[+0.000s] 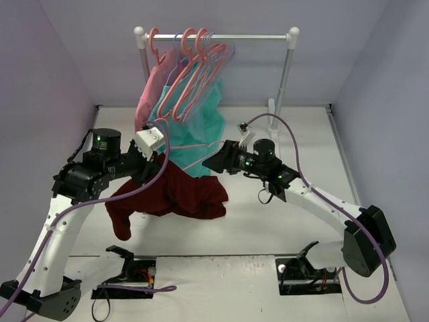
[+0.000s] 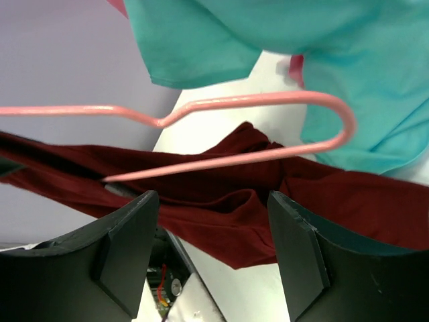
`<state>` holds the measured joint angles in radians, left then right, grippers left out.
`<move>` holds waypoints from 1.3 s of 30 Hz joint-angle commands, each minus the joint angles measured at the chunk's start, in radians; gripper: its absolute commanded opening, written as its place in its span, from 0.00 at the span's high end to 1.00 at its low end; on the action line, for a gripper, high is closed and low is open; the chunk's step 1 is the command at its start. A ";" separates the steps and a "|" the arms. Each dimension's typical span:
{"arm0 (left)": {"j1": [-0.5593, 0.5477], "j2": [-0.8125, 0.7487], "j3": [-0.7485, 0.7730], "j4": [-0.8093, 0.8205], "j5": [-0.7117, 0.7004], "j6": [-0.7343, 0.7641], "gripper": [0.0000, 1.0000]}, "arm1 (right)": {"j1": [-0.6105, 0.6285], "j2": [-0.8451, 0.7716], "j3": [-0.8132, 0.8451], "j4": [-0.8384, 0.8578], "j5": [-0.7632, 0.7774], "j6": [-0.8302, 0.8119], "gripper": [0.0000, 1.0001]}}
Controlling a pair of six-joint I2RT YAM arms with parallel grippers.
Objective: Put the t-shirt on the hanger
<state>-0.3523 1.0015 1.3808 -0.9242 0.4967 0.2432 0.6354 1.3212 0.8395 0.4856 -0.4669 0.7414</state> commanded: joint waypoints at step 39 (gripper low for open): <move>-0.003 -0.082 -0.028 0.128 -0.007 -0.049 1.00 | 0.139 0.140 0.094 -0.184 0.143 -0.075 1.00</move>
<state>-0.3523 0.9401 1.3273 -0.8772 0.4736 0.1814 0.7931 1.5307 0.8816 0.3427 -0.3843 0.7475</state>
